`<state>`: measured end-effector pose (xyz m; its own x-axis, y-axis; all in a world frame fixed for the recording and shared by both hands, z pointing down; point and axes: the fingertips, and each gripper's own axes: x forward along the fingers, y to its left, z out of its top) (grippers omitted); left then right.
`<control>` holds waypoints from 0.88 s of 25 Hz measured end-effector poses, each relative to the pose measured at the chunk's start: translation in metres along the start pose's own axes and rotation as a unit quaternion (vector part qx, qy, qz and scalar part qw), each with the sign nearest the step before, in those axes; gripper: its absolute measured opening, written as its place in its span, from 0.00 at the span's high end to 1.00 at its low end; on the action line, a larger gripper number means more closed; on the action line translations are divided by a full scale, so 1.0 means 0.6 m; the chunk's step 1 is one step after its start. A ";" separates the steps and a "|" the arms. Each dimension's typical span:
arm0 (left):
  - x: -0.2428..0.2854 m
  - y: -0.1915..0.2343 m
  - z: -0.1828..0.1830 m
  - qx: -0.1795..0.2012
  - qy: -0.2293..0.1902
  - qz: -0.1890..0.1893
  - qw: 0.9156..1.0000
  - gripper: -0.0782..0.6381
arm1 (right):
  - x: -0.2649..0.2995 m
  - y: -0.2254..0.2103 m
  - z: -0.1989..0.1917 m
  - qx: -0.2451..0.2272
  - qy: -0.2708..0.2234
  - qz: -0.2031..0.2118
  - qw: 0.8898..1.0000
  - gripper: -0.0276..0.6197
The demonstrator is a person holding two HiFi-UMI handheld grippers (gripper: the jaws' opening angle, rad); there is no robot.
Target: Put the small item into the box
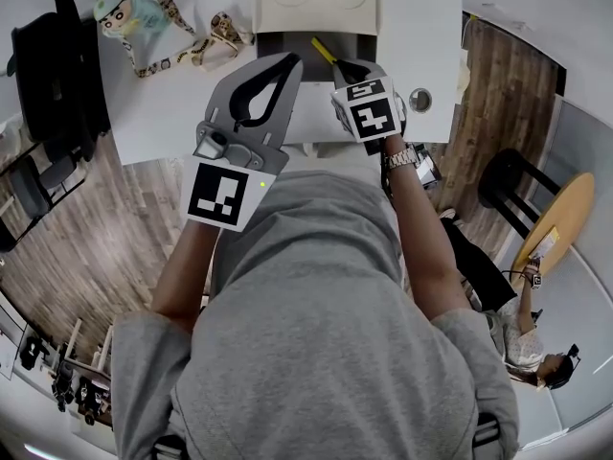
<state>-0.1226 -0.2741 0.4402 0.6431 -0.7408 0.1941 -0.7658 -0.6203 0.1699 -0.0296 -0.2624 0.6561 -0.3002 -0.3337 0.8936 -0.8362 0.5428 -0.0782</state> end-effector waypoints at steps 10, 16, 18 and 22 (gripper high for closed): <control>-0.033 -0.023 0.007 0.005 -0.012 0.004 1.000 0.89 | -0.084 0.018 0.029 0.035 -0.073 0.002 0.997 0.93; -0.050 -0.028 0.017 0.004 -0.021 0.016 1.000 0.89 | -0.151 0.033 0.067 0.053 -0.133 0.011 0.990 0.93; -0.055 -0.028 0.020 0.004 -0.023 0.021 1.000 0.89 | -0.172 0.038 0.080 0.059 -0.152 0.017 0.987 0.93; -0.064 -0.033 0.030 0.008 -0.029 0.026 0.999 0.89 | -0.214 0.047 0.106 0.062 -0.189 0.024 0.980 0.93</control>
<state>-0.1321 -0.2383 0.4118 0.6018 -0.7853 0.1455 -0.7981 -0.5845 0.1462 -0.0437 -0.2535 0.5110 -0.4695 -0.5850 0.6613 -0.8592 0.4753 -0.1895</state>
